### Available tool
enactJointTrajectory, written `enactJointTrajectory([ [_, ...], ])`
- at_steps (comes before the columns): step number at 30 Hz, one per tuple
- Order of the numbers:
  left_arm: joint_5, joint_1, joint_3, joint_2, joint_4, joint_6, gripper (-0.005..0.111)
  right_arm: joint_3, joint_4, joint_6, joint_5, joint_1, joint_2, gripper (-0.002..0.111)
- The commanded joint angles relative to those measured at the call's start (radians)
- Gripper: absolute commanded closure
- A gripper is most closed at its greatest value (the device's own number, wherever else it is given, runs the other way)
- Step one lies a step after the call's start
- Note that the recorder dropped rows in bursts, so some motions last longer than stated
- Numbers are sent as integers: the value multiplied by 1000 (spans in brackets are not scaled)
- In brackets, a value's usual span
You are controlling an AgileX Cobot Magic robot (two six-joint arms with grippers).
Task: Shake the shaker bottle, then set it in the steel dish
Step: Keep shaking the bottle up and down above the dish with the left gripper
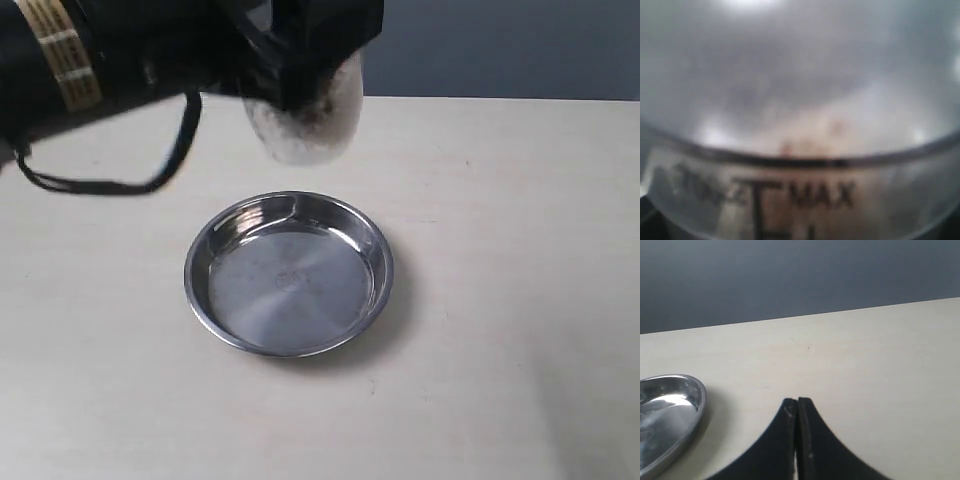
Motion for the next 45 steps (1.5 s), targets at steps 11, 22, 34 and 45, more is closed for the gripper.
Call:
enactJointTrajectory([
  [11,204,14,147,69,-60,45,106,1,0,-4,-16,3,4,109],
  [22,173,6,139,18,-66,22,106,1,-2,-4,-14,3,4,109],
  [34,-33,-1,116,76,-135,24,106,1,-2,-4,-14,3,4,109],
  [45,94,-4,117,165,-128,84,106,1,-2,-4,-14,3,4,109],
])
